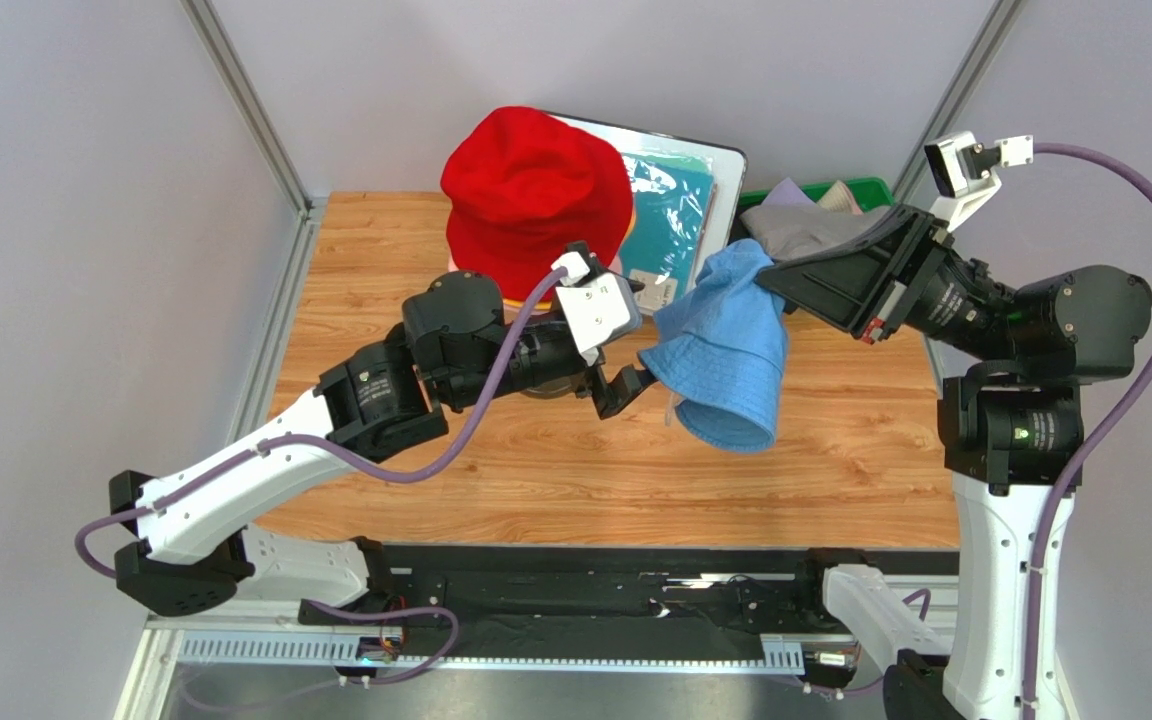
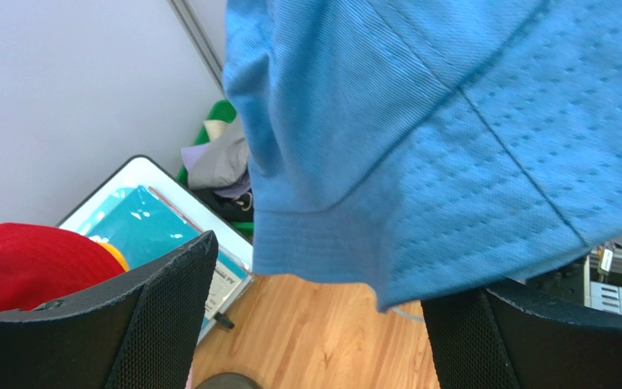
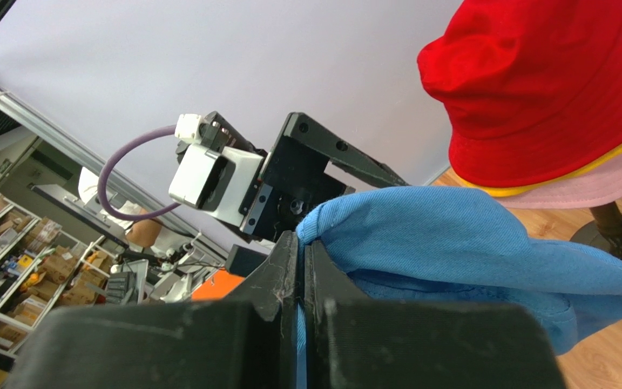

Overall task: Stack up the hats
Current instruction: Stack the hat on the hat.

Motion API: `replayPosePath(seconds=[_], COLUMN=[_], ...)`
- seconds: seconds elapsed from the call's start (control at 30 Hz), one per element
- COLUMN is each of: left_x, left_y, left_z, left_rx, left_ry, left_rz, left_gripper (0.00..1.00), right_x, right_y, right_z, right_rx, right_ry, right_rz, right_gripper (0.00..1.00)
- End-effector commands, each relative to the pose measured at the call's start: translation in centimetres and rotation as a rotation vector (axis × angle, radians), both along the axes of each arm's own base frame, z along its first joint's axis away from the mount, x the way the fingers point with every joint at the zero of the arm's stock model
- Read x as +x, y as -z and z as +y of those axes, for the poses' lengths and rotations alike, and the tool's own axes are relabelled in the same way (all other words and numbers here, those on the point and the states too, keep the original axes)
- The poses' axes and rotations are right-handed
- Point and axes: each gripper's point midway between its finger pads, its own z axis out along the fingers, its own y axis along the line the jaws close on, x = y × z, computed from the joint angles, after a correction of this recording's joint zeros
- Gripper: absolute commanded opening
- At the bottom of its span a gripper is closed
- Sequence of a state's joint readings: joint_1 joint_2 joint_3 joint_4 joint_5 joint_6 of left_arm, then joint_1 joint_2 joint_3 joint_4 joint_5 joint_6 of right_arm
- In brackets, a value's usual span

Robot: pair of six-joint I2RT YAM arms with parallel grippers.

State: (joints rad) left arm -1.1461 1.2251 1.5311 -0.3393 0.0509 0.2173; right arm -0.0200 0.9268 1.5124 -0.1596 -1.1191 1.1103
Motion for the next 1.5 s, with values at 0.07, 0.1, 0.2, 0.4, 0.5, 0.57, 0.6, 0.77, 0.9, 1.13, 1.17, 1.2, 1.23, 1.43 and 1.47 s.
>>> replayPosePath(seconds=[0.07, 0.1, 0.2, 0.4, 0.5, 0.57, 0.6, 0.77, 0.9, 1.13, 1.17, 1.2, 1.23, 1.43, 1.47], left_x=[-0.8, -1.0, -1.5, -0.4, 0.6, 1.5, 1.9, 3.5, 4.8, 6.5, 6.7, 7.2, 7.4, 8.5, 8.7], left_y=[-5.9, -6.2, -7.5, -11.4, -11.8, -11.3, -10.9, -9.1, -8.1, -6.4, -6.1, -5.6, -5.2, -4.2, -3.9], left_z=[0.5, 0.4, 0.2, 1.5, 1.3, 0.8, 0.6, -1.2, -2.1, -4.3, -4.5, -4.9, -5.1, -5.6, -5.8], left_rx=[-0.172, -0.181, -0.207, -0.241, -0.17, -0.119, -0.099, -0.028, -0.015, 0.022, 0.03, 0.042, 0.055, 0.094, 0.103], left_ry=[0.024, 0.033, 0.066, -0.02, -0.079, -0.121, -0.141, -0.199, -0.254, -0.298, -0.304, -0.316, -0.32, -0.36, -0.365], left_rz=[-0.106, -0.104, -0.109, -0.116, -0.044, 0.012, 0.034, 0.117, 0.124, 0.11, 0.107, 0.105, 0.1, 0.074, 0.067], left_gripper=[0.75, 0.69, 0.23, 0.0, 0.0, 0.0, 0.0, 0.0, 0.0, 0.0, 0.0, 0.0, 0.0, 0.0, 0.0], right_x=[-1.2, -1.0, 0.1, 4.4, 5.5, 4.7, 5.0, 0.4, -1.7, -0.6, -0.4, -0.1, 0.3, 3.0, 3.4], right_y=[-0.3, -0.2, 0.9, 4.4, 6.6, 6.8, 7.0, 6.2, 6.5, 7.0, 7.0, 7.1, 7.3, 9.9, 10.4], right_z=[0.4, 0.4, 0.3, -1.3, -3.5, -4.6, -5.5, -5.9, -5.8, -6.2, -6.2, -6.3, -6.4, -6.3, -6.3], right_rx=[0.006, 0.007, 0.0, -0.13, -0.217, -0.235, -0.241, -0.227, -0.22, -0.232, -0.233, -0.237, -0.242, -0.276, -0.28], right_ry=[-0.05, -0.05, -0.037, 0.201, 0.401, 0.494, 0.563, 0.608, 0.608, 0.624, 0.629, 0.632, 0.637, 0.62, 0.615], right_rz=[-0.019, -0.018, 0.005, 0.016, 0.057, 0.018, 0.017, -0.144, -0.189, -0.145, -0.14, -0.133, -0.124, -0.045, -0.036], right_gripper=[0.0, 0.0, 0.0, 0.28, 0.59, 0.68, 0.7, 0.79, 0.8, 0.78, 0.78, 0.78, 0.77, 0.74, 0.74])
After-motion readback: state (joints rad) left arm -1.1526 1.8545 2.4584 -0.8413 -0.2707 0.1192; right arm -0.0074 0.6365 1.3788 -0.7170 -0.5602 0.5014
